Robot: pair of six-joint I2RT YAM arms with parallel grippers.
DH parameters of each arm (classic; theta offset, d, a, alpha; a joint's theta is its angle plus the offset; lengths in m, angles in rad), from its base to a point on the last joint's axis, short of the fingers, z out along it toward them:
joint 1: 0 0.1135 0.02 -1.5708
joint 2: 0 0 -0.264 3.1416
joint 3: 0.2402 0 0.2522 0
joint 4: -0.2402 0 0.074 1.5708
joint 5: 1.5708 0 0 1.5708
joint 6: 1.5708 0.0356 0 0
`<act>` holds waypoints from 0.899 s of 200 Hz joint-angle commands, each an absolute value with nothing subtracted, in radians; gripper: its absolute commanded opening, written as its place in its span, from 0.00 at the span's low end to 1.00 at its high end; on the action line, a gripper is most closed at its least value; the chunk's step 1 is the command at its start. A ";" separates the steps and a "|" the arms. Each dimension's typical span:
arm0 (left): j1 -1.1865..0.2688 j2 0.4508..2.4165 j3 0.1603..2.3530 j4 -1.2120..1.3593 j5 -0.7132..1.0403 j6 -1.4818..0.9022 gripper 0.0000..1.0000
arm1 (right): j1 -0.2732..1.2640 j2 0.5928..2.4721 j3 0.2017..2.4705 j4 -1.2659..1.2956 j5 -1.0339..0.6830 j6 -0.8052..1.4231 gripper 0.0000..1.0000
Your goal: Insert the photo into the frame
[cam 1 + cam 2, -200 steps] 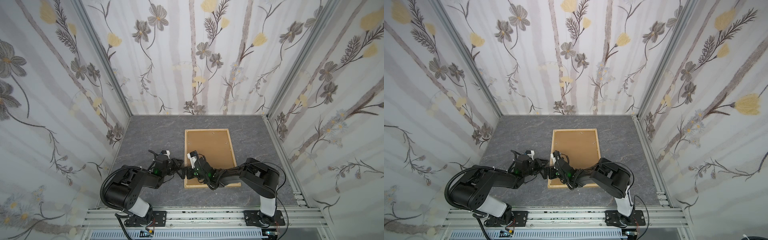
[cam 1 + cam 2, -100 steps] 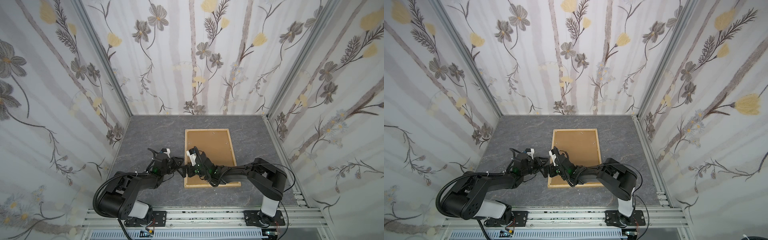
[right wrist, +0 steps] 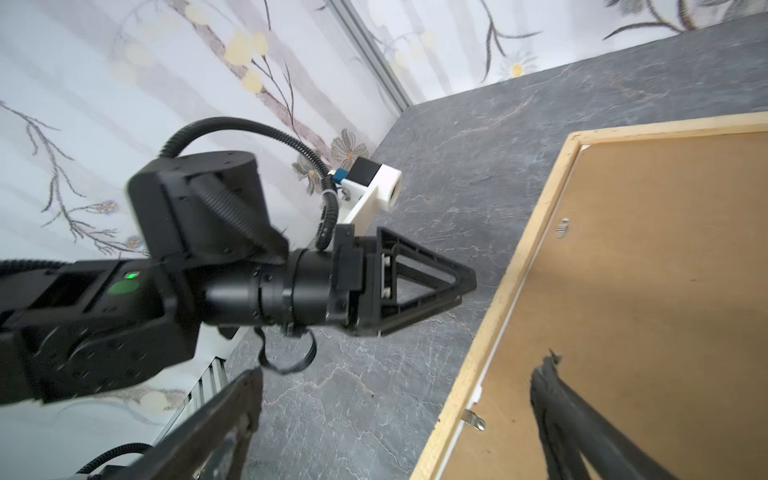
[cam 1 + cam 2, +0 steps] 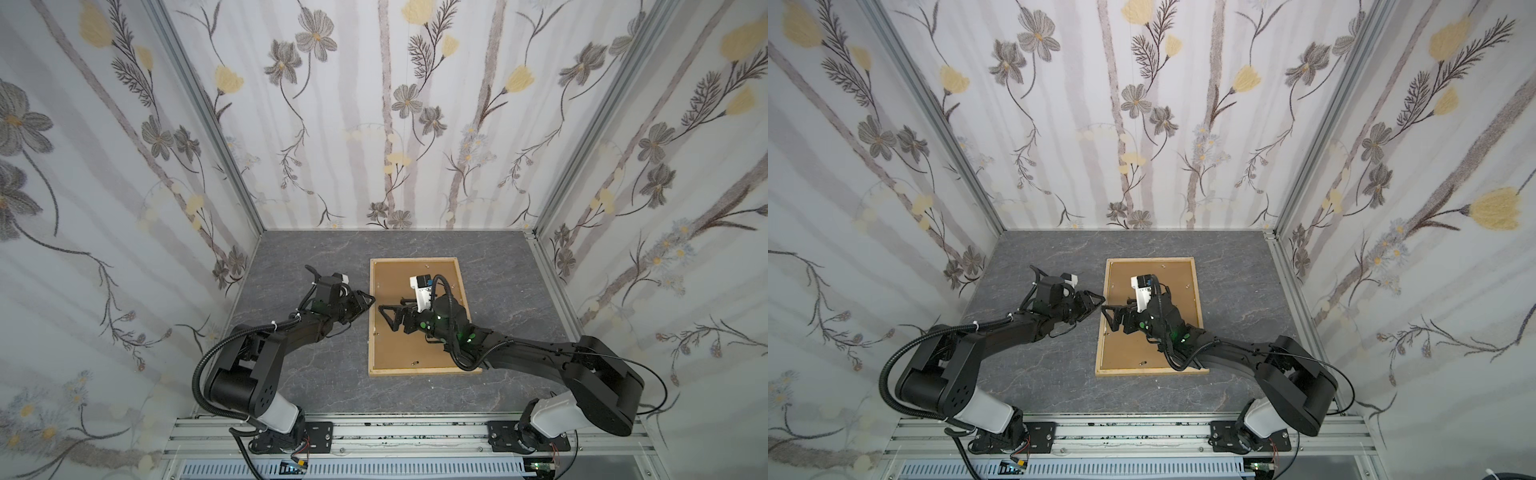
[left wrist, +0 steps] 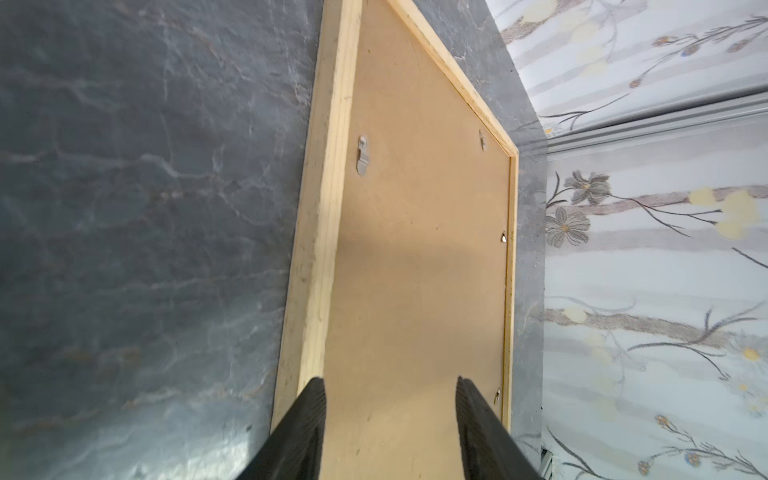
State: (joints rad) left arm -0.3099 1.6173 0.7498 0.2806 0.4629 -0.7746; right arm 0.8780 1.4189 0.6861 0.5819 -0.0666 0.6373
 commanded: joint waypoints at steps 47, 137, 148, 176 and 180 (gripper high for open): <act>-0.311 1.933 1.126 -0.032 0.314 -0.607 0.47 | 0.831 1.114 0.508 0.452 0.118 0.610 1.00; -0.339 2.004 1.152 -0.080 0.269 -0.592 0.22 | 0.828 1.066 0.473 0.457 0.113 0.625 1.00; -0.343 1.994 1.134 -0.080 0.257 -0.594 0.19 | 0.828 1.066 0.473 0.459 0.112 0.626 1.00; -0.346 1.952 1.076 -0.083 0.227 -0.601 0.13 | 0.827 1.055 0.461 0.469 0.111 0.635 1.00; -0.346 1.942 1.065 -0.083 0.224 -0.604 0.12 | 0.827 1.054 0.458 0.471 0.109 0.637 1.00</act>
